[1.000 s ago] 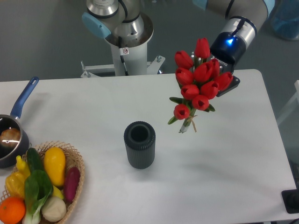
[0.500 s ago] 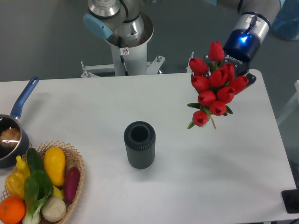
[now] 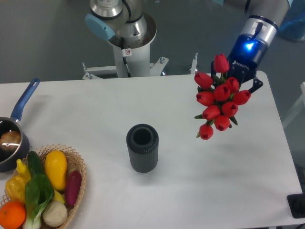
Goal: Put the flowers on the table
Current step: 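Raise the gripper holding the tulips and tilt the bunch downward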
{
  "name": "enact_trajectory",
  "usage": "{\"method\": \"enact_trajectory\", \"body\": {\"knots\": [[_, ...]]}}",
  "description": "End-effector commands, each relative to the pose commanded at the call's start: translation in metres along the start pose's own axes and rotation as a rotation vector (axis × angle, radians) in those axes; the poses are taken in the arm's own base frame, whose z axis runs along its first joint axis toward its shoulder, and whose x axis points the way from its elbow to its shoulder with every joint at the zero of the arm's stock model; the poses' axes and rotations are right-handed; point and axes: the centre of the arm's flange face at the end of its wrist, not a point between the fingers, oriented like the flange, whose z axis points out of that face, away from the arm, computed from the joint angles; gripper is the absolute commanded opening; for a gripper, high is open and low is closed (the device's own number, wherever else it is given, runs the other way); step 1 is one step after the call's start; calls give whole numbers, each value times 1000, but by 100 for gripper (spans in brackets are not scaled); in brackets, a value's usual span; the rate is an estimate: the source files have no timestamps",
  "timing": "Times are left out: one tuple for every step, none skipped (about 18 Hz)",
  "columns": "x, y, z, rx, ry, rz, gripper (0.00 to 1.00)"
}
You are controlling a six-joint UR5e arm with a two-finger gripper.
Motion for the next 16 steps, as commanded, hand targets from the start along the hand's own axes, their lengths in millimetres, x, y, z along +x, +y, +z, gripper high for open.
{"method": "enact_trajectory", "body": {"knots": [[-2, 0, -2, -32, -6, 7, 36], [-3, -1, -4, -55, -10, 12, 36], [-6, 0, -5, -78, -13, 14, 36], [-8, 3, -3, -102, -13, 16, 36], [-9, 6, -3, -127, -14, 17, 36], [-10, 9, -3, -150, -14, 19, 36], [-10, 11, -3, -168, -14, 34, 36], [-10, 12, -2, -185, -10, 56, 36], [-12, 16, 4, -200, 2, 62, 36], [-9, 14, 11, -221, 14, 69, 36], [-7, 14, 14, -259, 20, 76, 36], [-7, 18, 14, -307, 23, 78, 36], [-5, 21, 17, -355, 29, 84, 36], [-2, 20, 23, -389, 38, 98, 36], [0, 19, 24, -415, 42, 112, 36], [0, 22, 26, -439, 48, 121, 36]]}}
